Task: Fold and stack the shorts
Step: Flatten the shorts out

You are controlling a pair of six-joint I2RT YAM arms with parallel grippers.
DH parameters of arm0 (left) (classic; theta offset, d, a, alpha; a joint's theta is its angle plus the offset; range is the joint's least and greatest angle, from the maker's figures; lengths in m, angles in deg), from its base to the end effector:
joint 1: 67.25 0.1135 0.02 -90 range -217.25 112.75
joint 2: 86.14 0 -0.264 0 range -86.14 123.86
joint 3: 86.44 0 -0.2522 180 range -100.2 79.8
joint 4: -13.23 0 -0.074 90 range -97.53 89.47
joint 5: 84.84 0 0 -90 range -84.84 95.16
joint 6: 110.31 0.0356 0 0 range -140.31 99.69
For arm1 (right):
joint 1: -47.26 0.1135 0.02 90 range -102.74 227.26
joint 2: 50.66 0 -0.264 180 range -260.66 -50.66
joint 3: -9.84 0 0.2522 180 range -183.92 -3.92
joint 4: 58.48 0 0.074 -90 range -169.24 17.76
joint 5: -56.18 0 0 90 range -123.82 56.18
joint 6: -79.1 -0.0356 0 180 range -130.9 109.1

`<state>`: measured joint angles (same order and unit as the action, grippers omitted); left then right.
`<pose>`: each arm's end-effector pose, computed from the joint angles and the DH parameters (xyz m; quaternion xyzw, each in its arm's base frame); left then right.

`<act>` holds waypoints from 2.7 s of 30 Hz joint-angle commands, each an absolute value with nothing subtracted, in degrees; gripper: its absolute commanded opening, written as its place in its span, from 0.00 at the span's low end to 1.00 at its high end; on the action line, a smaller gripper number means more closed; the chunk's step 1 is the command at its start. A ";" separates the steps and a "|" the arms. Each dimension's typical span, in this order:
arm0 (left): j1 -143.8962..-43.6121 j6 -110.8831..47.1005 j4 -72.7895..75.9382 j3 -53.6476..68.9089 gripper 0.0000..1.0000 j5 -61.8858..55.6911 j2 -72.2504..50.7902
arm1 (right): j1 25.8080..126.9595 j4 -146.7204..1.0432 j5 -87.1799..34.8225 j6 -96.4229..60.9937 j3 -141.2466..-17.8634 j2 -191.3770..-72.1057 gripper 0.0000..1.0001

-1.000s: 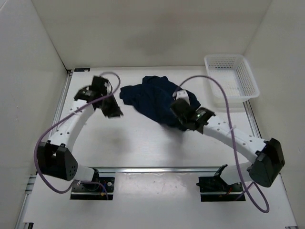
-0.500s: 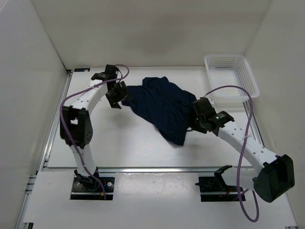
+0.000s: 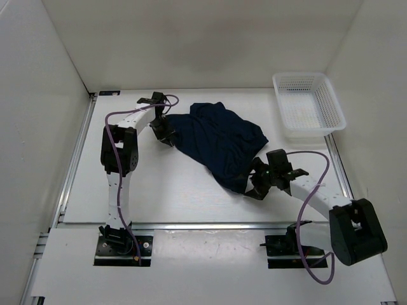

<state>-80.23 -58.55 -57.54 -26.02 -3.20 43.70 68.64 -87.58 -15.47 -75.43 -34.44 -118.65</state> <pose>0.4416 -0.1071 0.1634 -0.2118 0.9715 -0.0992 0.0389 0.1981 0.0896 0.1710 0.2968 0.8888 0.3251 0.1274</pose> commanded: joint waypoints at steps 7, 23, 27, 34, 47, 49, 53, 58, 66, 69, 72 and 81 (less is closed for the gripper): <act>-79.65 -57.84 -58.45 -29.36 0.10 -3.01 42.89 | 73.09 -72.24 -13.42 -88.33 -31.61 -128.61 0.65; -69.11 -56.17 -67.15 -44.57 0.10 -6.69 27.87 | 58.07 -101.77 -27.83 -56.45 -82.38 -136.01 0.00; -68.92 -56.17 -62.16 -35.45 0.10 -7.40 19.61 | 59.20 -105.90 -29.33 -50.02 -80.06 -133.02 0.00; -78.05 -56.17 -59.60 -22.34 0.21 -6.43 22.04 | 57.55 -104.06 -31.27 -50.63 -62.64 -128.09 0.00; -92.91 -57.31 -56.87 -21.27 0.58 -7.58 36.37 | 54.56 -104.06 -30.57 -48.08 -60.61 -126.77 0.00; -93.70 -57.84 -56.87 -22.85 0.58 -7.58 39.36 | 53.94 -104.06 -30.05 -48.08 -60.61 -126.77 0.00; -94.24 -59.94 -56.87 -27.33 0.58 -5.65 43.32 | 53.41 -104.06 -28.63 -47.55 -59.47 -126.16 0.00; -93.63 -60.57 -56.87 -31.72 0.39 -4.59 46.39 | 52.88 -104.59 -28.11 -46.94 -58.85 -124.93 0.00; -87.05 -58.20 -63.62 -43.32 0.10 -3.63 43.43 | 52.35 -104.59 -27.05 -46.41 -60.16 -124.93 0.00; -81.00 -56.36 -64.43 -48.40 0.10 -5.29 37.45 | 51.66 -105.46 -24.52 -44.04 -66.83 -128.25 0.00; -77.11 -54.95 -67.14 -53.86 0.10 -7.84 32.44 | 51.12 -109.05 -23.80 -42.63 -79.30 -131.94 0.00; -68.05 -49.23 -67.07 -32.30 0.10 -7.59 13.29 | 51.12 -110.30 -21.87 -40.26 -77.89 -125.40 0.00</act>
<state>-68.18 -52.85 -64.52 -40.99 -9.10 16.86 52.03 -107.16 -21.15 -42.93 -84.23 -129.73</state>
